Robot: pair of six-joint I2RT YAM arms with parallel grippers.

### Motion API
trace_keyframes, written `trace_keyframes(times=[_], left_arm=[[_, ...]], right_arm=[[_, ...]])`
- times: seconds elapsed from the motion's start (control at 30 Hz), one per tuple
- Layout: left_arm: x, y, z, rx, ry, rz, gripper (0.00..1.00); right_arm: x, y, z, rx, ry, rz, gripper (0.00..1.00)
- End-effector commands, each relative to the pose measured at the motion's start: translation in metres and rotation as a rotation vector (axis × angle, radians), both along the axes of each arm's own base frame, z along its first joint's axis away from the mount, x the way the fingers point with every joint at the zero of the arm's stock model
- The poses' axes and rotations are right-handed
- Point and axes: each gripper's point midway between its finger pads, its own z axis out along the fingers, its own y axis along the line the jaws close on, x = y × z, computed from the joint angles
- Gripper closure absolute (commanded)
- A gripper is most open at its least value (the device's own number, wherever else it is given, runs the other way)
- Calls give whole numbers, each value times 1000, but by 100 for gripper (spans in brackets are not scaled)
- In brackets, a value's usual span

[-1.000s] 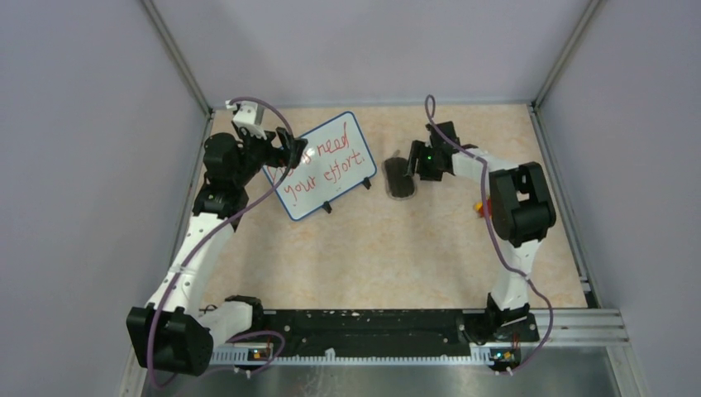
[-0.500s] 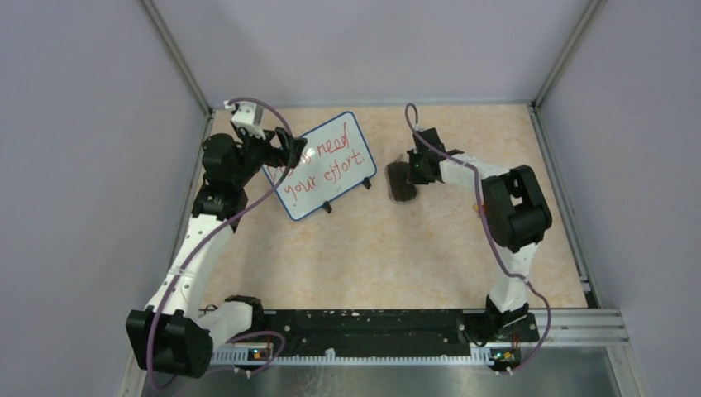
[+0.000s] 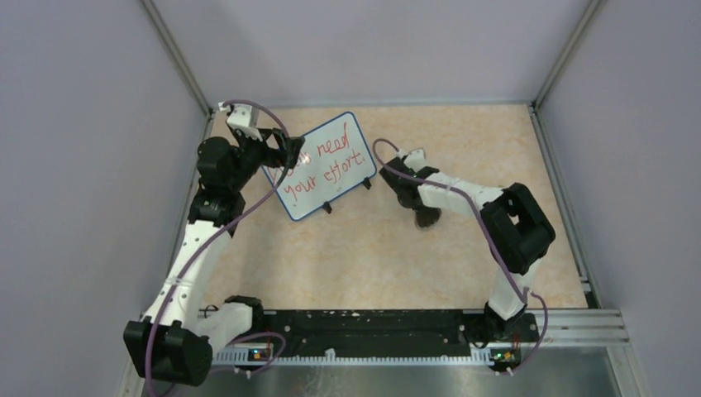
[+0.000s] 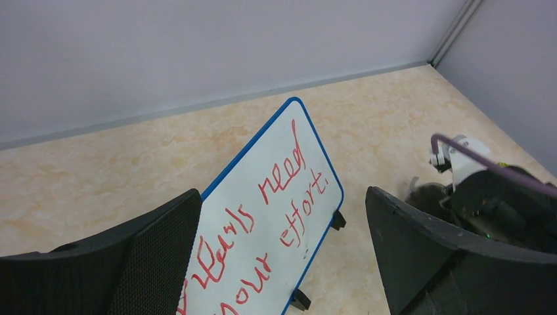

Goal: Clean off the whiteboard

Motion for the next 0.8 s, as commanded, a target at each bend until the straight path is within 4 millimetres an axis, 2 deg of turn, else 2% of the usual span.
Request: trace_keyframes(times=[0.0,0.23,0.37,0.43,0.57,0.63,0.7,0.77], left_arm=[[-4,8,19,2,-69,44,1],[-10,39,29,9,-107,219,1],[-15,50,35,3,-133,277,1],[-16,52,35,0,-142,286,1],[-16,53,34,3,-143,294,1],[-16,54,34,5,-143,295,1],[-15,53,33,6,-140,294,1],[-15,53,32,8,-138,290,1]], right_arm=[[-32,-31,39,-414,-57,-11,100],[-60,-10,59,-674,-110,96,100],[-74,3,48,-820,-103,163,100],[-80,18,42,-862,-125,212,100],[-98,60,21,-781,-111,315,100],[-108,82,2,-638,-25,399,100],[-118,107,-10,-447,59,498,80],[-127,131,-6,-250,79,565,59]])
